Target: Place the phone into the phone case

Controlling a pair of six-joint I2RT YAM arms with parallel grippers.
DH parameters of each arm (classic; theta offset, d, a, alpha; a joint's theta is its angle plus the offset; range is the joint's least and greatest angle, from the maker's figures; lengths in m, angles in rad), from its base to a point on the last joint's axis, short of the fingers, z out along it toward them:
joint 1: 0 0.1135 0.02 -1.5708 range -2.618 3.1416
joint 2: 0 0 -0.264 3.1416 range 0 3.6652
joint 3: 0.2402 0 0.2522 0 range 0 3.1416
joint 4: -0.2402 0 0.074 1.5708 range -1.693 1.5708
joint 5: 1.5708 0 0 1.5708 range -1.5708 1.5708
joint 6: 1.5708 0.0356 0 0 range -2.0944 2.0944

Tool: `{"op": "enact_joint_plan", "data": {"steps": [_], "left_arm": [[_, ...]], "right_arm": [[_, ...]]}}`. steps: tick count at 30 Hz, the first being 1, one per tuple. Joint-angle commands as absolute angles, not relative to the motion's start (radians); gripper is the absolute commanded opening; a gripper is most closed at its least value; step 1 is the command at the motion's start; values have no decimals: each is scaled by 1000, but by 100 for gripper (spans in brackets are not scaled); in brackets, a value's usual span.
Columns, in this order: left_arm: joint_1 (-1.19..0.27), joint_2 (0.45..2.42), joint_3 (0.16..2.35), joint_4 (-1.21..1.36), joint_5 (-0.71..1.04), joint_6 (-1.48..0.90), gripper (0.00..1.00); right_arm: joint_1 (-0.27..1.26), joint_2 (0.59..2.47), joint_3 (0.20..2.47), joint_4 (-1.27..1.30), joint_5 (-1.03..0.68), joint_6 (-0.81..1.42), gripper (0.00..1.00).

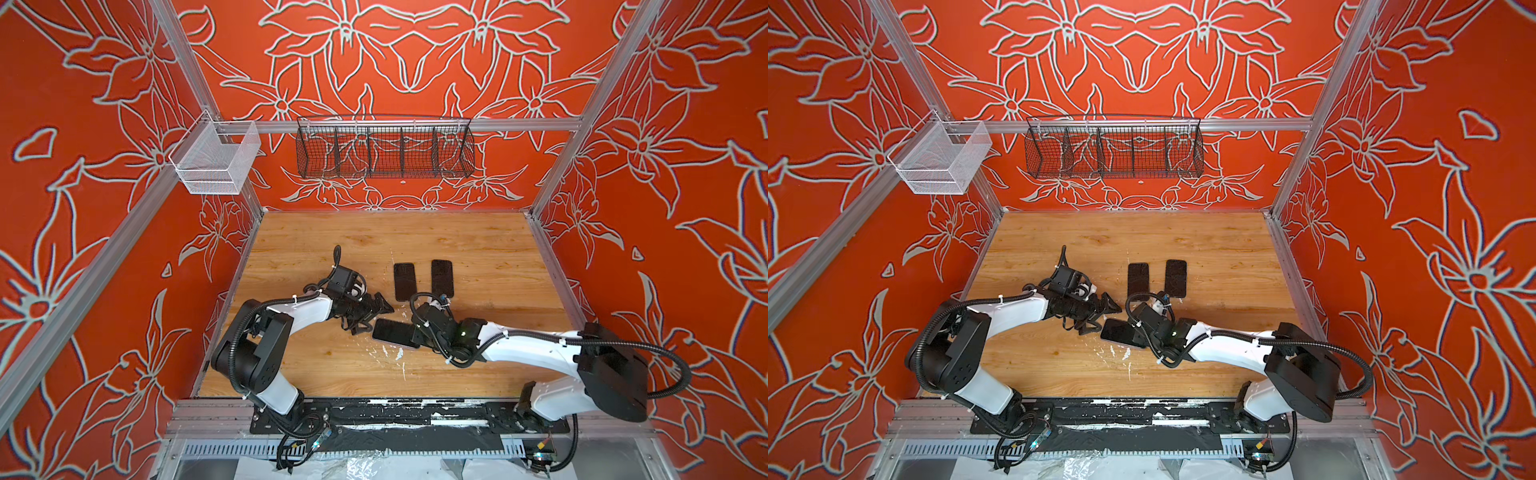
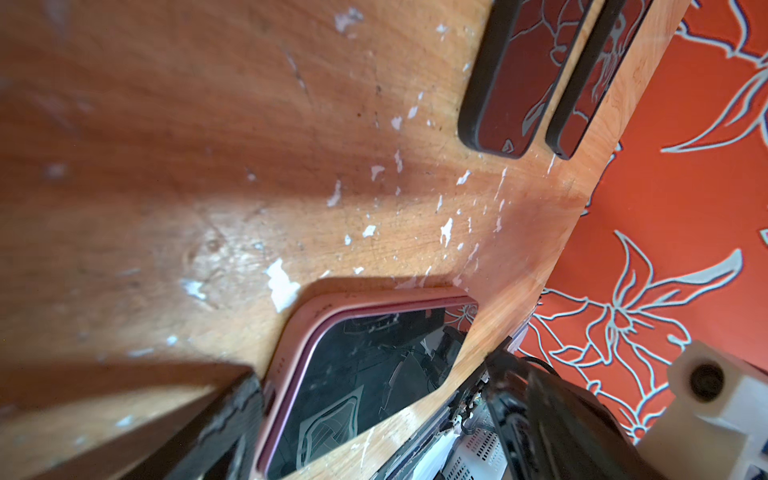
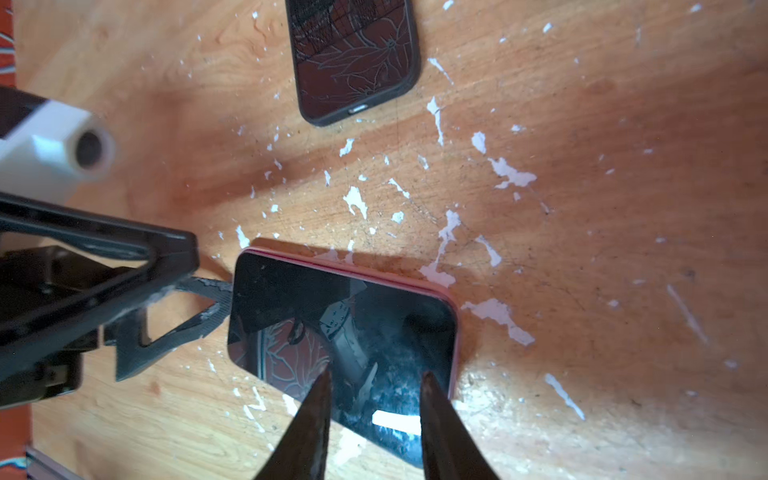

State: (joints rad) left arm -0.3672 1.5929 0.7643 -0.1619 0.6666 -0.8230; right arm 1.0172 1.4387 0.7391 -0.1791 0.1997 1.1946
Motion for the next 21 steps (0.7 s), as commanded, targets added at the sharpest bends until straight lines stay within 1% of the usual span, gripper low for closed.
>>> {"op": "enact_joint_plan", "data": {"steps": [1, 6, 13, 17, 21], "left_arm": [[-386, 1577, 749, -148, 671, -846, 97], [-404, 1575, 742, -149, 670, -850, 97], [-416, 1557, 739, -191, 662, -831, 97], [-416, 1524, 738, -241, 642, -805, 97], [-416, 1502, 733, -259, 640, -795, 97]], "right_arm": [[1023, 1465, 731, -194, 217, 1186, 35], [1021, 1411, 692, -229, 275, 1180, 42], [1004, 1303, 636, -264, 281, 1162, 45], [974, 1269, 584, -211, 197, 1125, 45], [923, 1289, 562, -123, 26, 1049, 46]]}}
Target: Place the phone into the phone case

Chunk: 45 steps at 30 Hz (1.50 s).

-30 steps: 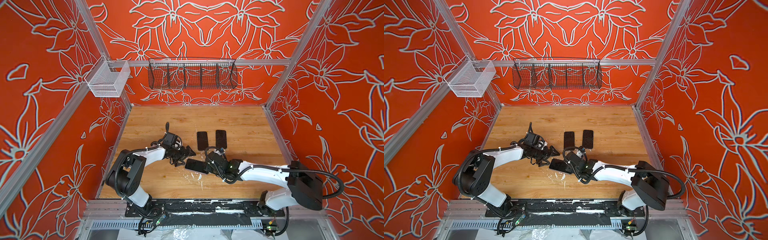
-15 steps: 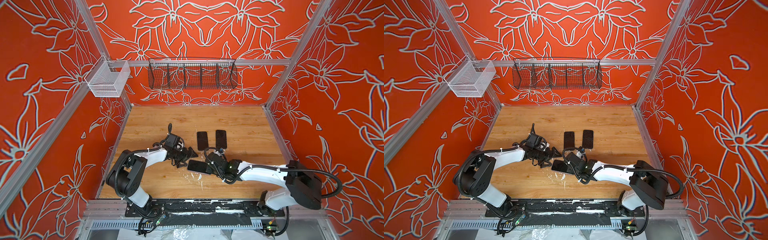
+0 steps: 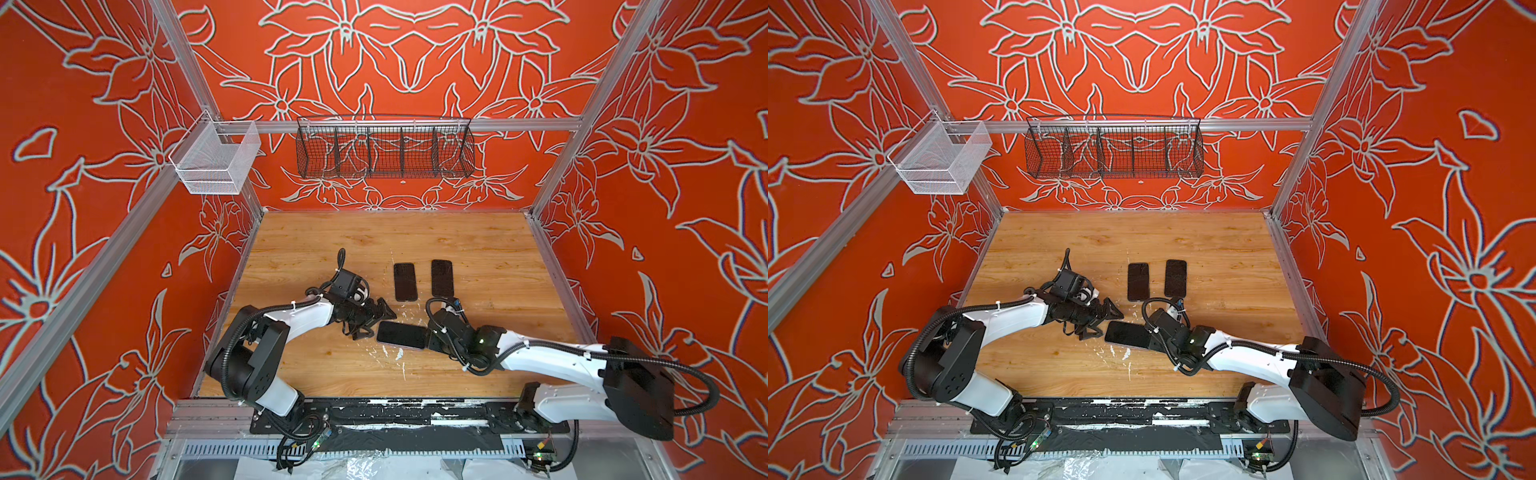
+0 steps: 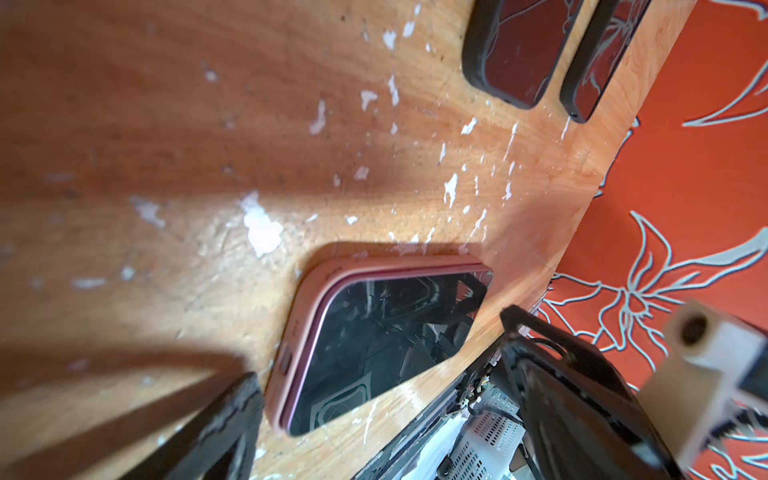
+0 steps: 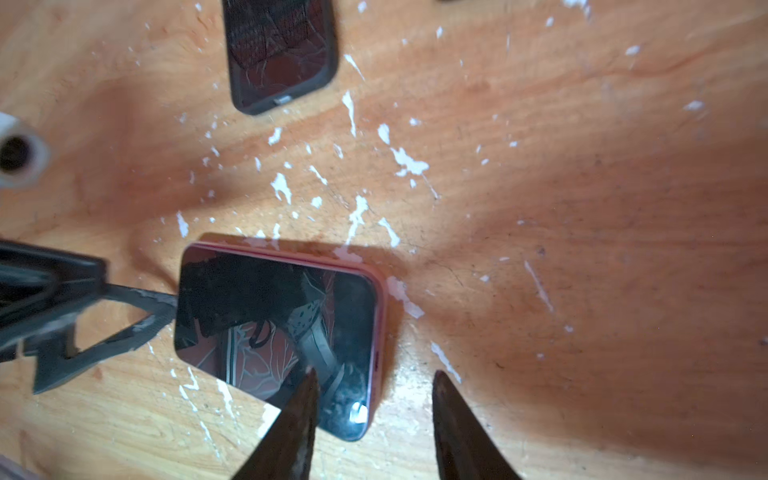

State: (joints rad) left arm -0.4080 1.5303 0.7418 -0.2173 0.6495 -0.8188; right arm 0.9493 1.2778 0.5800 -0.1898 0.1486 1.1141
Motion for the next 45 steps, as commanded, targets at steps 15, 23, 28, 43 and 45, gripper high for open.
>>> {"op": "enact_joint_plan", "data": {"steps": [15, 23, 28, 43, 45], "left_arm": [[-422, 1553, 729, -178, 674, -818, 97], [-449, 1610, 749, -131, 687, -836, 97], [-454, 1622, 744, -118, 689, -839, 97], [-456, 1646, 706, -68, 704, -857, 98], [-456, 1650, 705, -58, 709, -862, 98]], "right_arm": [[852, 1354, 468, 87, -151, 1058, 53], [814, 1376, 421, 205, -228, 1054, 57], [784, 1379, 363, 352, -288, 1062, 58], [750, 1148, 275, 468, -296, 1008, 54], [747, 1121, 275, 452, -300, 1000, 51]]}}
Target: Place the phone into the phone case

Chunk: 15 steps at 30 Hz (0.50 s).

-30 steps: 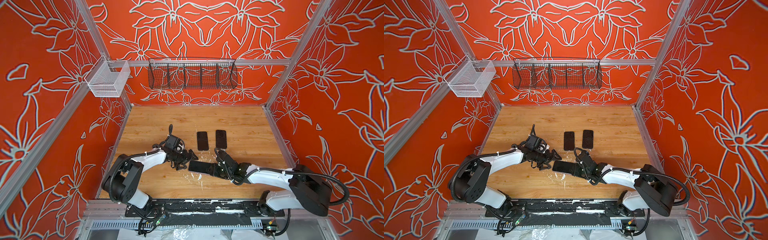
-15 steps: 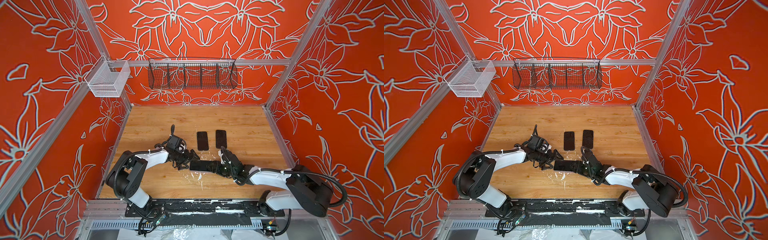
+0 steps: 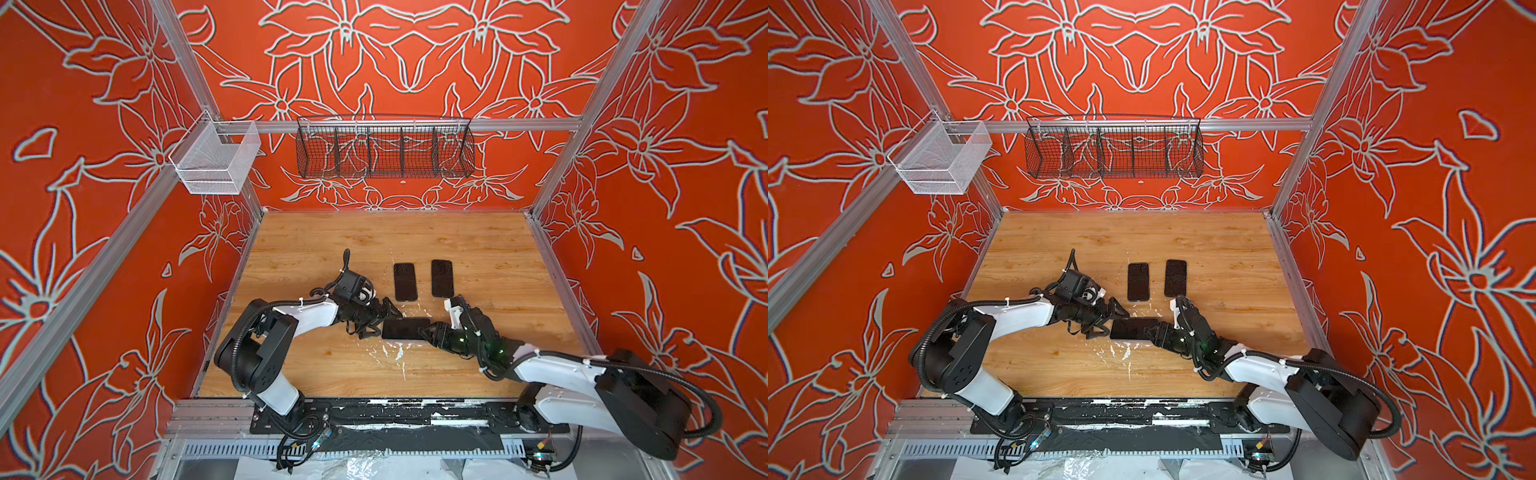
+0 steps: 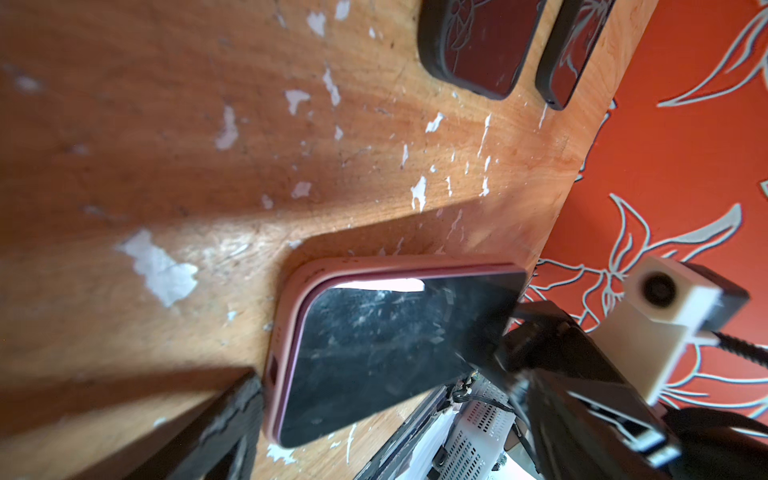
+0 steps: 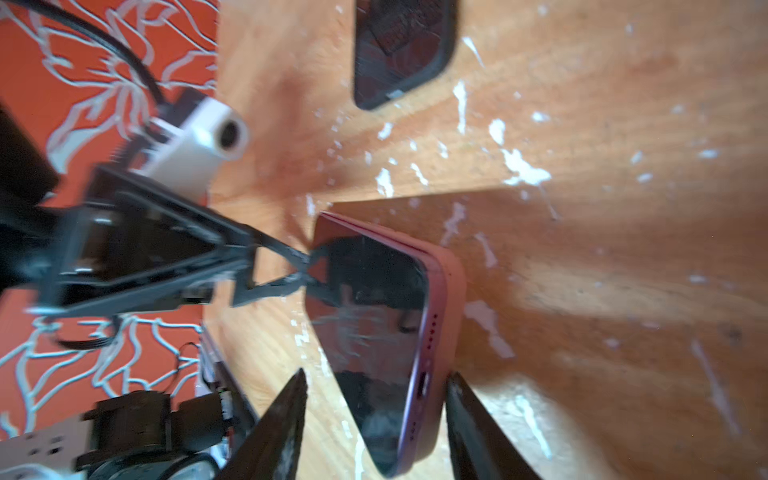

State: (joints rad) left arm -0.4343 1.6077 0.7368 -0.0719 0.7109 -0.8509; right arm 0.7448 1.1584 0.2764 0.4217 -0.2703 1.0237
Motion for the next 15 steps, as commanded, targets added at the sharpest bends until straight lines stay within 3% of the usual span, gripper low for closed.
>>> {"op": "enact_joint_plan", "data": {"steps": [1, 15], "left_arm": [[-456, 1651, 705, -55, 711, -864, 98], [-456, 1668, 698, -29, 721, -869, 98]], "right_arm": [[746, 1116, 277, 449, -306, 997, 50], [747, 1230, 311, 644, -411, 1018, 29]]}}
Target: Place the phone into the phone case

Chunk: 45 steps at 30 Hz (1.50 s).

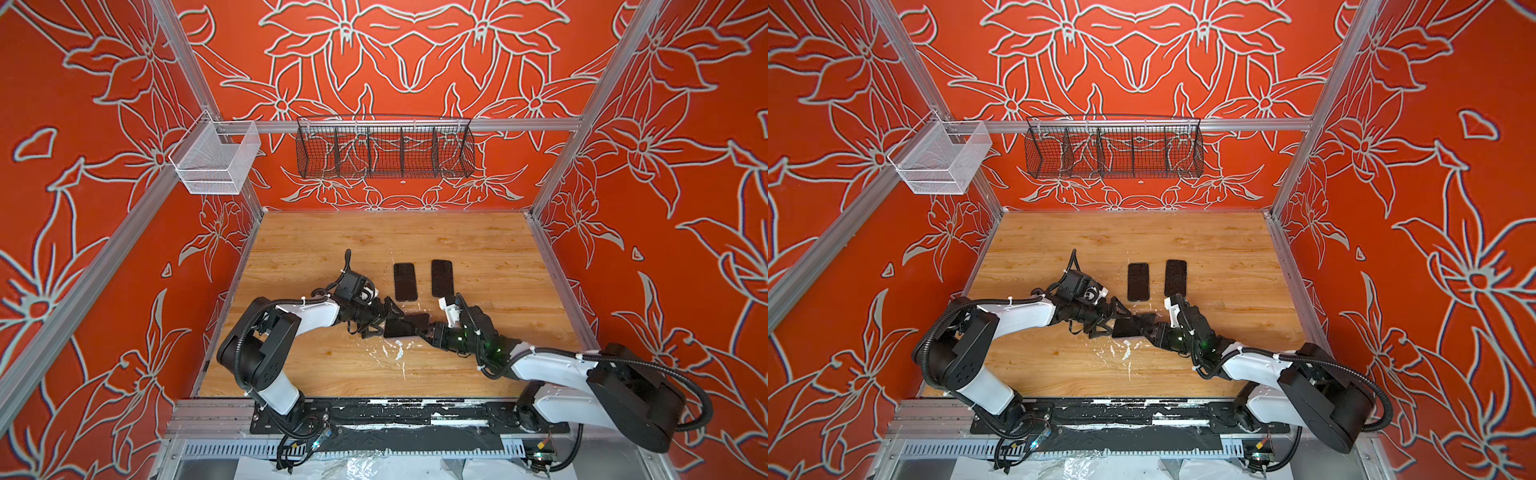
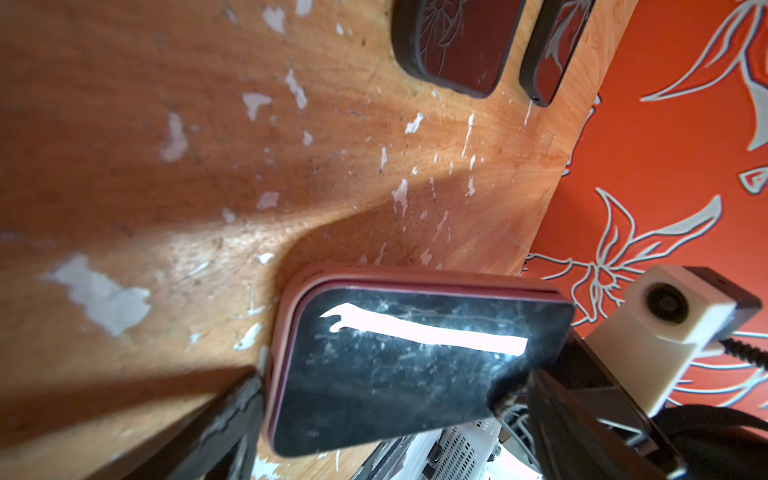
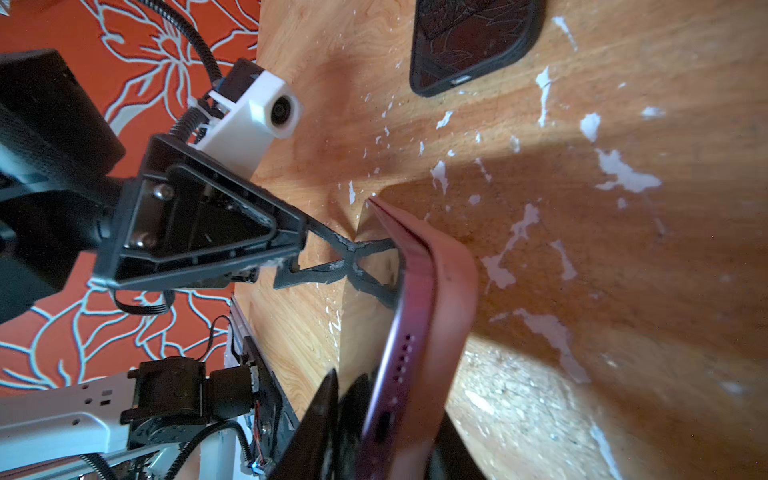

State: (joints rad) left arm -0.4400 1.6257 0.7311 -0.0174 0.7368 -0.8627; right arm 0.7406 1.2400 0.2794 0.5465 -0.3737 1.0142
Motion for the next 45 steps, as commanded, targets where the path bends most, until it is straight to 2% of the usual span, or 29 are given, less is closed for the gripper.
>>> {"op": "enact_joint_plan", "data": {"steps": [1, 11, 15, 18, 23, 28, 34, 40, 45], "left_arm": [[-456, 1673, 696, -22, 723, -872, 98], [-456, 1703, 699, 13, 741, -888, 98], [-456, 1702, 701, 10, 739, -885, 98], [-456, 1698, 702, 9, 738, -885, 98], [-451, 1673, 693, 39, 732, -890, 98], [-436, 1575, 639, 183, 732, -938, 97], [-386, 1426, 607, 269, 766, -950, 97], [-308, 1296, 583, 346, 847, -963, 97], [-302, 1296, 582, 420, 920, -973, 97]], "right_arm": [[747, 1218, 311, 637, -403, 1014, 28], [746, 1186, 329, 578, -391, 995, 18], [747, 1213, 336, 587, -392, 995, 10], [746, 1220, 349, 543, -386, 983, 4], [747, 1170, 377, 413, -363, 938, 0], [730, 1019, 394, 281, -319, 894, 0], [654, 886, 439, 170, -406, 885, 0], [613, 862, 499, 190, -515, 913, 0], [604, 883, 555, 264, -574, 963, 0]]}}
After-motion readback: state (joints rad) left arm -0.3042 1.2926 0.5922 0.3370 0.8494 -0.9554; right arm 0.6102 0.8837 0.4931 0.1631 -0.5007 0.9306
